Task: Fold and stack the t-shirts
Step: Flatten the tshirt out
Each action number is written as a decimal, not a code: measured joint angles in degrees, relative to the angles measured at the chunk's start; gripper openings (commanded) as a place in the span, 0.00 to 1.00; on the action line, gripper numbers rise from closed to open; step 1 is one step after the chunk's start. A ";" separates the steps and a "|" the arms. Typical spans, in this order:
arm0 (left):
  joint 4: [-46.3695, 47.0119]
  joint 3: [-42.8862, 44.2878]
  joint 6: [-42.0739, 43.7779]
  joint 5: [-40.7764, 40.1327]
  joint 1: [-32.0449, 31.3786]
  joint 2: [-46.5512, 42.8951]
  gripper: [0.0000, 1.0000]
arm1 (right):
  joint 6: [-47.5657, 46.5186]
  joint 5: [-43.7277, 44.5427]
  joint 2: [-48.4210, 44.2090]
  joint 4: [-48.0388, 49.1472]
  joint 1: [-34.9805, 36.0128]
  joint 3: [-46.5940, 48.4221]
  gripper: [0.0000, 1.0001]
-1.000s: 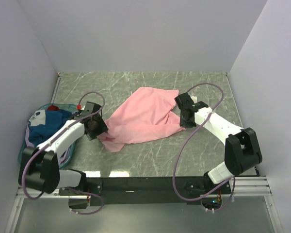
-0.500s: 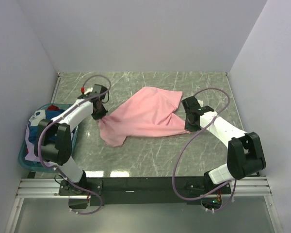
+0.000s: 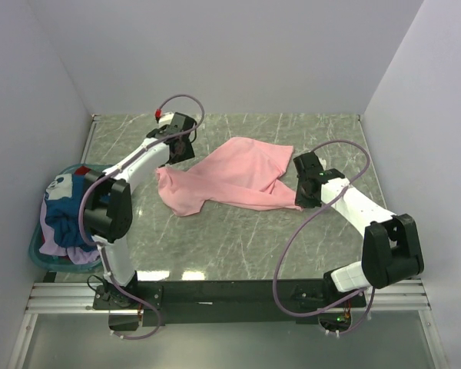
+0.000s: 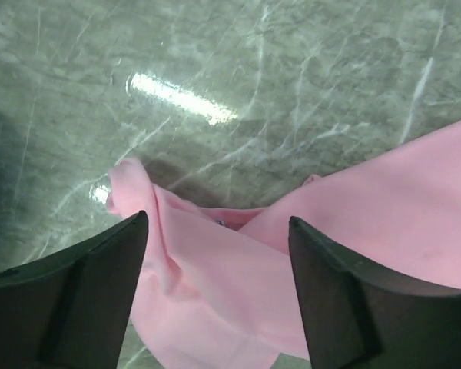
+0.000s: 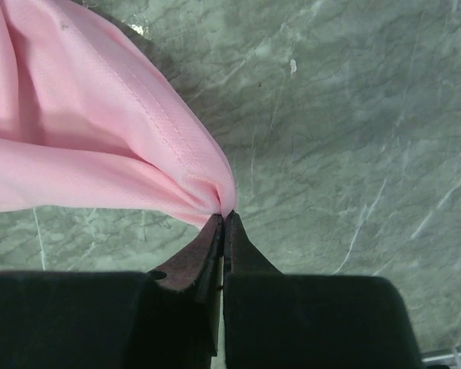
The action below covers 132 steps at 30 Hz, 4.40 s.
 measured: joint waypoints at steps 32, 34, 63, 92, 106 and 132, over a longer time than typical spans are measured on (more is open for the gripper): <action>16.50 -40.41 -13.49 16.44 0.87 -18.27 0.23 | -0.81 -6.67 -3.37 1.86 0.00 -0.85 0.00; 14.05 -38.40 -13.46 15.65 0.87 -17.42 0.10 | -0.83 -6.69 -3.39 1.86 0.00 -0.85 0.00; -7.82 -30.75 -11.17 5.18 -0.20 -27.21 0.69 | -0.83 -6.01 -7.67 1.25 0.00 -0.87 0.00; 44.22 -53.83 -9.81 33.79 19.15 -23.34 0.54 | -0.59 -9.60 -6.25 4.50 -0.04 -3.48 0.00; 28.70 -41.51 -7.45 31.41 19.15 -29.38 0.01 | 2.62 -7.21 -6.88 4.04 -8.00 -3.19 0.00; -8.35 -20.44 -6.71 17.53 13.99 -50.38 0.06 | 5.29 -11.58 -27.43 -2.01 -11.78 5.60 0.00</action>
